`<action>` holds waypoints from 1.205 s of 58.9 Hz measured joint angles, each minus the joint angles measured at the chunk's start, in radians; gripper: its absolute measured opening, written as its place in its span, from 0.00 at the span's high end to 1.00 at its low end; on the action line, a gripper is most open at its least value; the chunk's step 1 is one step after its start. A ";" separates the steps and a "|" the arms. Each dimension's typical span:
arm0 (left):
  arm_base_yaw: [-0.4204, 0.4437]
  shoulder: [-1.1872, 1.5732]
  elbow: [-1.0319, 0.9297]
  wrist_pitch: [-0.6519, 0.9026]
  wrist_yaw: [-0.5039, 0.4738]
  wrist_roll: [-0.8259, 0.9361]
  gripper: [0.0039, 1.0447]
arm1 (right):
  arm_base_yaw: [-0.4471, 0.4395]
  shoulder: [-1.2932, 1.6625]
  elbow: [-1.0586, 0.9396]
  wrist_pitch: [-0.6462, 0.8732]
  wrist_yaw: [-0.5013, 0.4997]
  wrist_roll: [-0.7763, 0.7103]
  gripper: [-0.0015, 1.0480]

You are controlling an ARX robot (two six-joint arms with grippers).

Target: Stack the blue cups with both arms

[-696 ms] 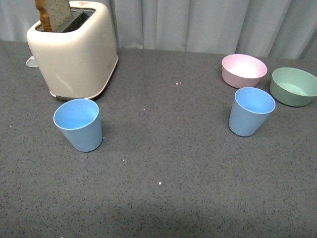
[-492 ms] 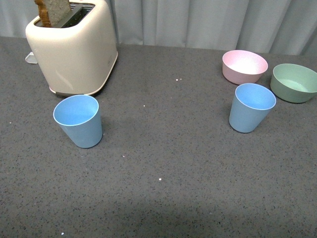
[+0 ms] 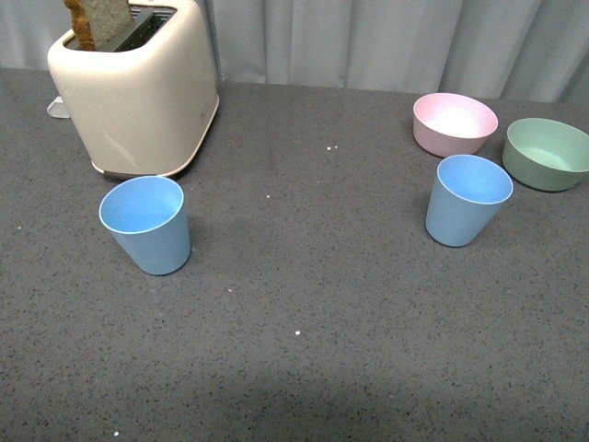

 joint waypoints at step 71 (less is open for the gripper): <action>-0.021 1.666 0.678 0.101 0.034 -0.433 0.06 | 0.000 0.000 -0.001 0.000 0.000 0.000 0.09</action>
